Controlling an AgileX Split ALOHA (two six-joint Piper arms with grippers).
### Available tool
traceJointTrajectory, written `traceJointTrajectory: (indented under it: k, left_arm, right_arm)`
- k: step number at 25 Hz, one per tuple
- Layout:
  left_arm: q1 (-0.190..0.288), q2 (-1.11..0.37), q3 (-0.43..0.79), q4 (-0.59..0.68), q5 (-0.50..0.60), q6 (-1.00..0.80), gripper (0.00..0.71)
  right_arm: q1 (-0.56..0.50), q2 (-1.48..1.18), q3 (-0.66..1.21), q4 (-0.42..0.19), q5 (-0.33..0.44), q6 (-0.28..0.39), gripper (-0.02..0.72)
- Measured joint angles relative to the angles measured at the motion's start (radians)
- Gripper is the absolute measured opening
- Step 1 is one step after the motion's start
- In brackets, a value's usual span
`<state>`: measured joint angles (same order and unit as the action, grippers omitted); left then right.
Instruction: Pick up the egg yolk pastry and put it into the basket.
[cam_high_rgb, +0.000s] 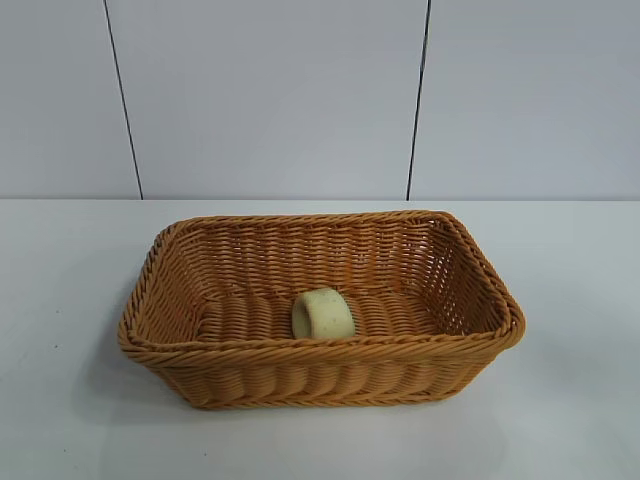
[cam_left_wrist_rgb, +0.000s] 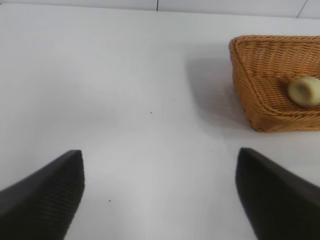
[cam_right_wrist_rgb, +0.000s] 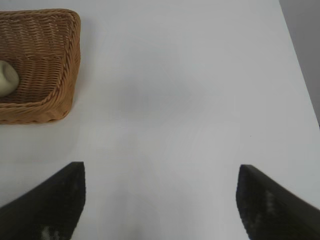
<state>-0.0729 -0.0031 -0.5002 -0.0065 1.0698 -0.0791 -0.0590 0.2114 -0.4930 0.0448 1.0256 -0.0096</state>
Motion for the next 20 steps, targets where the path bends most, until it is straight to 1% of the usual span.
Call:
traceJointTrajectory:
  k: [6,11,20]
  left_arm:
    - [0.0,0.0,0.0,0.0,0.0,0.0,0.601]
    - [0.0,0.0,0.0,0.0,0.0,0.0,0.601]
    - [0.0,0.0,0.0,0.001,0.001,0.0,0.601]
  right_arm:
    - [0.082,-0.076,0.0,0.003,0.0,0.0,0.596]
    - [0.085,-0.208,0.0,0.014,0.0,0.0,0.596]
    - [0.094,-0.215,0.0,0.021,0.003,0.0,0.596]
